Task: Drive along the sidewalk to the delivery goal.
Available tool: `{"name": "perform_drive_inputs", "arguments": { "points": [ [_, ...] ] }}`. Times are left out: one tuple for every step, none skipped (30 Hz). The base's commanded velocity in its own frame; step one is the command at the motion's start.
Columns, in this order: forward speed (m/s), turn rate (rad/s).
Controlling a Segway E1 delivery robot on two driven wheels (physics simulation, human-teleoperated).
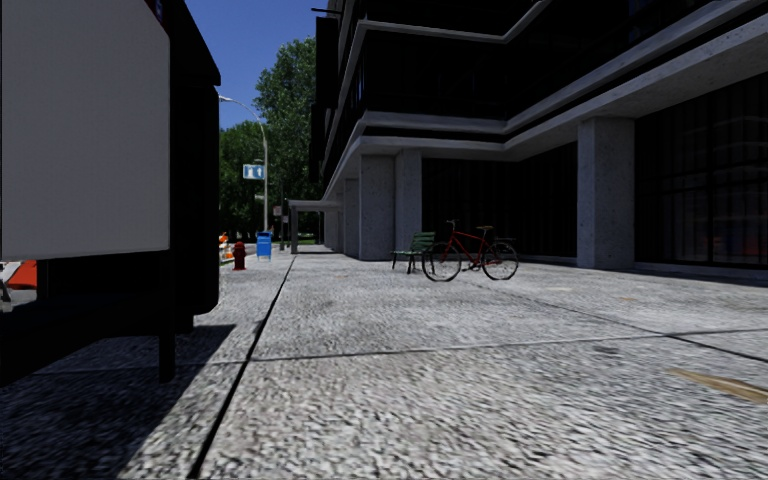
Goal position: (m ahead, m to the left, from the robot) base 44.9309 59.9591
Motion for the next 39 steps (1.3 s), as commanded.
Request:
{"name": "perform_drive_inputs", "arguments": {
  "points": [
    [2.0,0.34],
    [2.0,0.34],
    [2.0,0.34],
    [2.0,0.34],
    [2.0,0.34],
    [2.0,0.34],
    [2.0,0.34],
    [2.0,0.34],
    [2.0,0.34],
    [2.0,0.34],
    [2.0,0.34],
    [2.0,0.34],
    [2.0,0.34],
    [2.0,0.34],
    [2.0,0.34],
    [2.0,0.34],
    [2.0,0.34],
    [2.0,0.34],
    [2.0,0.34],
    [2.0,0.34],
    [2.0,0.34],
    [2.0,0.34],
    [2.0,0.34],
    [2.0,0.34],
    [2.0,0.34],
    [2.0,0.34],
    [2.0,0.34],
    [2.0,0.34],
    [2.0,0.34],
    [2.0,0.34],
    [2.0,0.34],
    [2.0,0.34],
    [2.0,0.34],
    [2.0,0.32],
    [2.0,0.32],
    [2.0,0.28],
    [2.0,0.0],
    [2.0,0.0],
    [2.0,0.0]
  ]
}}
